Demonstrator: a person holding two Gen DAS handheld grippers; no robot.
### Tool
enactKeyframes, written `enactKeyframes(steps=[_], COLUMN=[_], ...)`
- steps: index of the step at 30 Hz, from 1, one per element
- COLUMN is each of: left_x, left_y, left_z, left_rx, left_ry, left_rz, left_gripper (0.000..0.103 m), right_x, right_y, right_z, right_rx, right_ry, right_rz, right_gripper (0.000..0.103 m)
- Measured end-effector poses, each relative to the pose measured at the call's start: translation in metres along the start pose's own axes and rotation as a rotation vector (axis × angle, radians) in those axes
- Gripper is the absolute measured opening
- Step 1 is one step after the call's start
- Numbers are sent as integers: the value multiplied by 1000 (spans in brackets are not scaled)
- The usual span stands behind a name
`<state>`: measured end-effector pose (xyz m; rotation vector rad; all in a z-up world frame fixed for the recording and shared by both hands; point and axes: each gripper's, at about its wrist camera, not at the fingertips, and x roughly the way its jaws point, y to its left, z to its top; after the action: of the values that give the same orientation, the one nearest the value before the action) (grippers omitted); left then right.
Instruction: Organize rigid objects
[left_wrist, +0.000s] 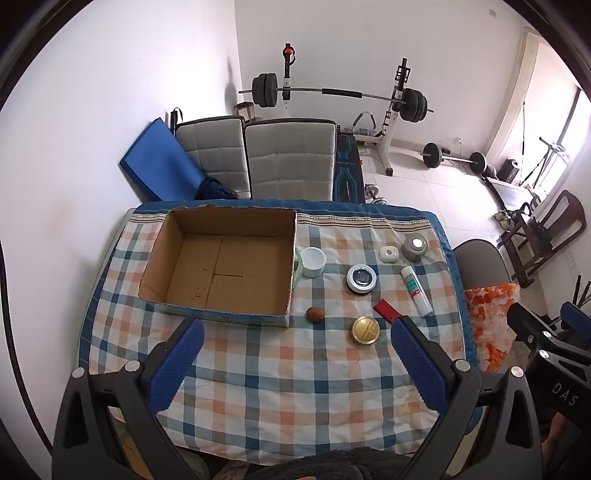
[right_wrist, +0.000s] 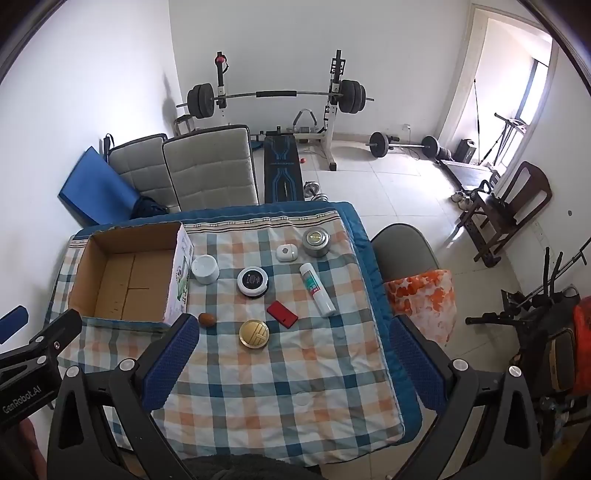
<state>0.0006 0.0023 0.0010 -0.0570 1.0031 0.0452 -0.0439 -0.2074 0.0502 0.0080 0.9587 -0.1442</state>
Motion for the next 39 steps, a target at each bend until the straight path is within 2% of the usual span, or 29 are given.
enactKeyframes(steps=[21, 39], left_x=[-9, -23], left_y=[0, -1], left_z=[-3, 9], left_rx=[4, 3], left_ry=[-31, -41], left_rz=[8, 3], left_gripper=[103, 103], right_x=[-8, -14], right_y=[2, 5], right_z=[-3, -1], right_rx=[1, -3], right_ry=[-19, -30], right_rz=[1, -2], right_gripper=[103, 103])
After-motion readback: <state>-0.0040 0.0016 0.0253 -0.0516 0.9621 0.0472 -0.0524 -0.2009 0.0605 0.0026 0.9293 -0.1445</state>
